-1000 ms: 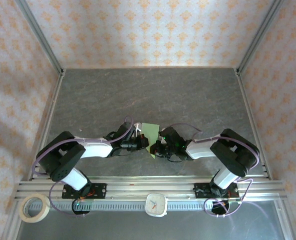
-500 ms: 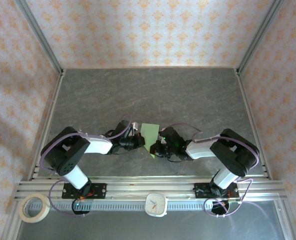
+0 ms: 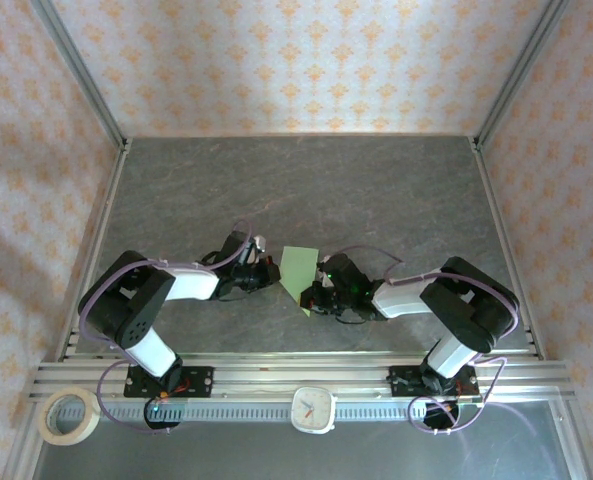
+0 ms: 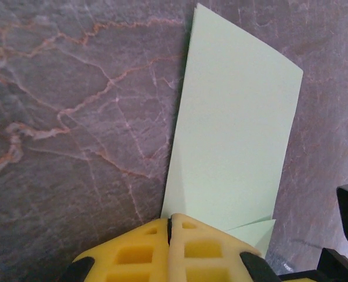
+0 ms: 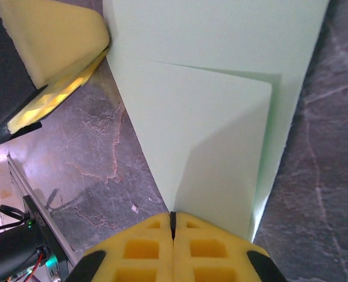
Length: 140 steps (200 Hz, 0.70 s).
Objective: Fold a paper plane with a square sheet of paper (pick it up from the middle)
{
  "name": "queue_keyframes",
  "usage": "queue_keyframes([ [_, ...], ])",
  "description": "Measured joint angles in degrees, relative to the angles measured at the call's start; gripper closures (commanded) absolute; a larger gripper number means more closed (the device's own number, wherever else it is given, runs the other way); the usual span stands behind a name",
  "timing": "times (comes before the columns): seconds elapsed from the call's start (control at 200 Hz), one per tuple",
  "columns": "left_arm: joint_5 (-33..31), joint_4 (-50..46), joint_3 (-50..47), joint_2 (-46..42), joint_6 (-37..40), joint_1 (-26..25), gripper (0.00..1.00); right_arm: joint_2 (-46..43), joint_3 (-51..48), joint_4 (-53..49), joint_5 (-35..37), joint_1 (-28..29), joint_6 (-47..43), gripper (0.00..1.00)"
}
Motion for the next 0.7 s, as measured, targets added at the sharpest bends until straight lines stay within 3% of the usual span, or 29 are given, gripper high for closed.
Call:
queue_keyframes([
  [0.34,-5.2,-5.7,1.3,-5.4,0.3,1.3,1.00,0.0,0.6,-1.8,-1.8,-0.9,-2.9,1.00],
  [0.51,-4.7,-2.8,0.0,-9.4,0.2,-2.4,1.00,0.1,1.1,-2.7,-2.4,-1.1,-3.5,1.00],
  [0.701,-2.0,1.1,-0.1,-5.0,0.2,-5.3,1.00,0.3,2.1,-4.1,-2.7,-1.3,-3.6,1.00],
])
